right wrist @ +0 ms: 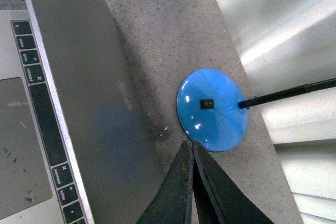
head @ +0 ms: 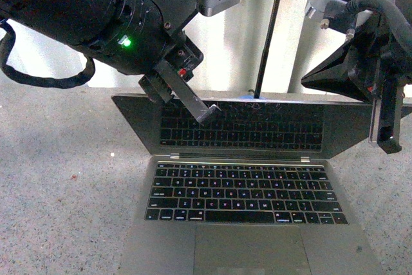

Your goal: Close laptop

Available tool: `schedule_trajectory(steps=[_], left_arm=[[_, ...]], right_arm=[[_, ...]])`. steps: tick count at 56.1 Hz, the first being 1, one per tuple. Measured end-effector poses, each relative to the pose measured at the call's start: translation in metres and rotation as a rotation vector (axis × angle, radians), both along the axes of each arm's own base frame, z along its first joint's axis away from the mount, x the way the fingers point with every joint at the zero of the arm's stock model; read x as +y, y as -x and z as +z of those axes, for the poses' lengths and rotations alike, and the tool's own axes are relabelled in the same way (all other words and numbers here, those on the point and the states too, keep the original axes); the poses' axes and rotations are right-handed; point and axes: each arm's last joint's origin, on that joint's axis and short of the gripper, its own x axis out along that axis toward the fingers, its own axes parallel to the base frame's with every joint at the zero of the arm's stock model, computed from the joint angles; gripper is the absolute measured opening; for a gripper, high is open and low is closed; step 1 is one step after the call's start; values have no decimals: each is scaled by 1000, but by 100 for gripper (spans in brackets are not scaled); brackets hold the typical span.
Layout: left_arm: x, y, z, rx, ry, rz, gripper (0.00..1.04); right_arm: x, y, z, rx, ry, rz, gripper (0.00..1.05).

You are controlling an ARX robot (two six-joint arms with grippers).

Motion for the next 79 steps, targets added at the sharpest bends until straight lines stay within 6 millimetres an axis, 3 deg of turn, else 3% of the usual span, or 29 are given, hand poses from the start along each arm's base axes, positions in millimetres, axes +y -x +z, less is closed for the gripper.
schedule_trajectory(steps=[79], left_arm=[[-8, 27, -36, 109, 29, -30, 4]], right_arm=[[15, 20, -31, 80, 51, 62, 3]])
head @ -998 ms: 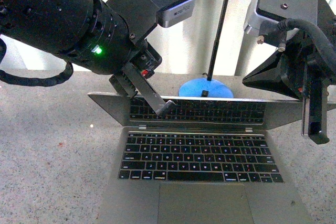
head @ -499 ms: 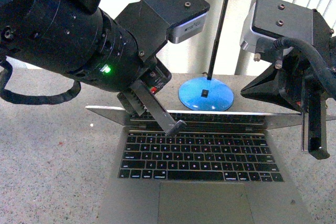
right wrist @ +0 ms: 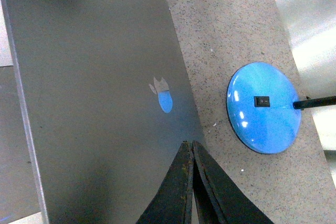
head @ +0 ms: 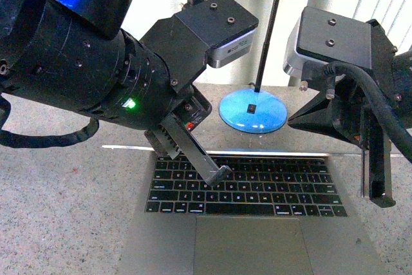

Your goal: Close laptop

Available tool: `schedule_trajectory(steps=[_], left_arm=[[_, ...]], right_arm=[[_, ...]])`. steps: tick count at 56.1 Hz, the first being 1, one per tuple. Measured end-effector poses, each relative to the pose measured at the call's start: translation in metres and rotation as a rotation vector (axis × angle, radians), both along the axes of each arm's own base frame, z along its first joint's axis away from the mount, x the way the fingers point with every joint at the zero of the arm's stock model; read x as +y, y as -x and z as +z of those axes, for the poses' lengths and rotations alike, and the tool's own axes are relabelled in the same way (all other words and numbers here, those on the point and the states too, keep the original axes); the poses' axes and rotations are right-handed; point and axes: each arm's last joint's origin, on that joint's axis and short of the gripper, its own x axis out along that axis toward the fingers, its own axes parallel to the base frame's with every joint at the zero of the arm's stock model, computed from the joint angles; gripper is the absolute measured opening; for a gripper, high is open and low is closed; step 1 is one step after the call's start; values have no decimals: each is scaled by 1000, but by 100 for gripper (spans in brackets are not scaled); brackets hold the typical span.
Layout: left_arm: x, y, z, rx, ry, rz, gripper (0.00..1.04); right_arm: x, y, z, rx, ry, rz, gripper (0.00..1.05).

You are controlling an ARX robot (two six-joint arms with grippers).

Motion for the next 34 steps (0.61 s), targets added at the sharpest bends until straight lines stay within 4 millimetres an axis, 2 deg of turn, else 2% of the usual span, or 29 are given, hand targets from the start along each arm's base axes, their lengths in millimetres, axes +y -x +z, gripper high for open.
schedule_trajectory(steps=[34], left_arm=[[2, 5, -18, 42, 21, 7, 4]], right_arm=[[2, 8, -18, 50, 13, 11, 3]])
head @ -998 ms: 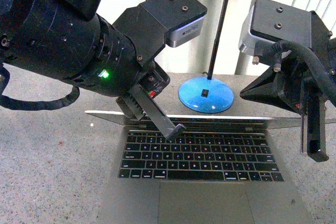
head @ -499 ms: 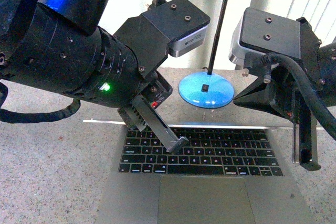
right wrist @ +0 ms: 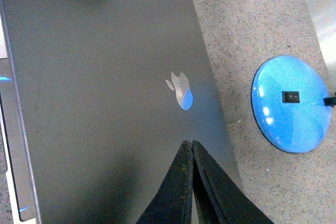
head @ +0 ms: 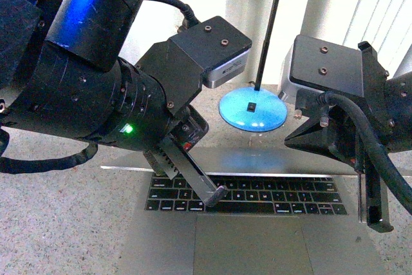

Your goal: Close laptop

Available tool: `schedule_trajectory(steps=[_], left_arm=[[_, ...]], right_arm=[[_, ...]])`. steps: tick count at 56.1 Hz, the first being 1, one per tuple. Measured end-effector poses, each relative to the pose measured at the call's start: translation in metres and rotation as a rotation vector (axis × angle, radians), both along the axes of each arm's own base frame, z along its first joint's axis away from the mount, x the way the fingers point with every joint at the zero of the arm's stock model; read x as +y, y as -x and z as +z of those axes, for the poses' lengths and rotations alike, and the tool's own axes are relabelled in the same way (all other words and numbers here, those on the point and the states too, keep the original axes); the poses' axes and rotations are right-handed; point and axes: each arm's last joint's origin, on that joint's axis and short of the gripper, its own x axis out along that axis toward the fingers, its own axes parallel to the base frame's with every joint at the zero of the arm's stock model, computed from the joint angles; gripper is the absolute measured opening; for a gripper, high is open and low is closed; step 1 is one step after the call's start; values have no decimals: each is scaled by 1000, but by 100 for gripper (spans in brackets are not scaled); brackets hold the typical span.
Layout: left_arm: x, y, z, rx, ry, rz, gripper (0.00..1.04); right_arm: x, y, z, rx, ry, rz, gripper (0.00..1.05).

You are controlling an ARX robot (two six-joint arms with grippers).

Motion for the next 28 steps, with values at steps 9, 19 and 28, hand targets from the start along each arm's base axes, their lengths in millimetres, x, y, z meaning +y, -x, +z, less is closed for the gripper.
schedule_trajectory(steps=[9, 19, 28], left_arm=[[0, 1, -3, 6, 3, 0, 4], [-1, 3, -9, 15, 9, 3, 4], [0, 5, -12, 25, 11, 1, 4]], right_arm=[[0, 1, -4, 7, 4, 0, 3], [1, 2, -6, 12, 6, 3, 3], [2, 3, -10, 22, 11, 4, 3]])
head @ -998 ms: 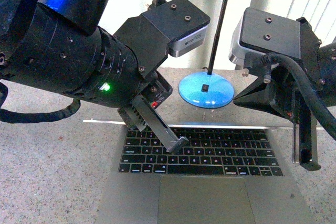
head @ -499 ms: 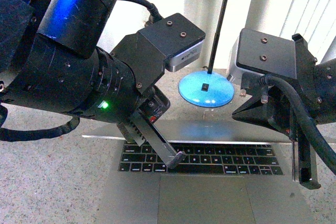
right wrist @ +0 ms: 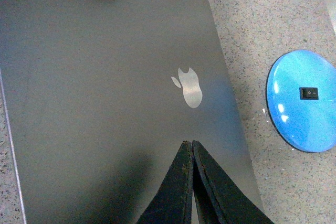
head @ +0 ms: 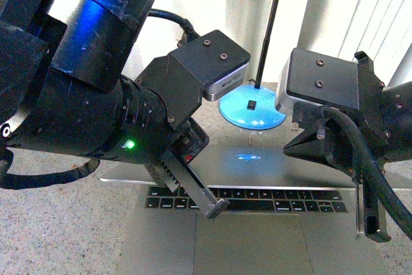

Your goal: Close laptop

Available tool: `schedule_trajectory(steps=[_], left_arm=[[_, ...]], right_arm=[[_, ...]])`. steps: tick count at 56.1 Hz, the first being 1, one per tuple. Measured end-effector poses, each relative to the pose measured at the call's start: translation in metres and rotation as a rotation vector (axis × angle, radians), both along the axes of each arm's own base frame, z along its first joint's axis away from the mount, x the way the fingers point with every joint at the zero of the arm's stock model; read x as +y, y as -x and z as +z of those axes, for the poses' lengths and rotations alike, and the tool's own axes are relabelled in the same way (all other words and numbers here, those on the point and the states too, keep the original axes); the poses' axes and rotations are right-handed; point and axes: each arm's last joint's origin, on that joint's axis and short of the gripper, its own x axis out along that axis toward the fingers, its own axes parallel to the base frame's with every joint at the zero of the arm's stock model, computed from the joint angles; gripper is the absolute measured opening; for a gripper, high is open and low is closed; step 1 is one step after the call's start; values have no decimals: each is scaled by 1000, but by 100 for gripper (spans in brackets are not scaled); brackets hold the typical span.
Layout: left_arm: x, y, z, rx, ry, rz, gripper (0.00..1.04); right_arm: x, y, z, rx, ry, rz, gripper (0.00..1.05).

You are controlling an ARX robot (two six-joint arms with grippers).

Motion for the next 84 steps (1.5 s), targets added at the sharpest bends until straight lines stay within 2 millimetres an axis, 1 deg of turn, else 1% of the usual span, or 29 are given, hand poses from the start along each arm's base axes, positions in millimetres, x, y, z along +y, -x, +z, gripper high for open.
schedule_trajectory(steps=[14, 46, 59, 74, 84], left_arm=[[1, 2, -6, 9, 0, 2, 4], [3, 9, -30, 53, 5, 4, 4], [4, 9, -36, 66, 5, 5, 4], [4, 11, -45, 81, 14, 7, 4], [5, 15, -56, 104, 11, 10, 4]], right_arm=[[1, 1, -5, 10, 6, 5, 3], [7, 6, -25, 42, 18, 25, 3], [7, 8, -33, 56, 21, 23, 3], [7, 11, -46, 72, 21, 19, 3], [6, 17, -60, 97, 21, 12, 3]])
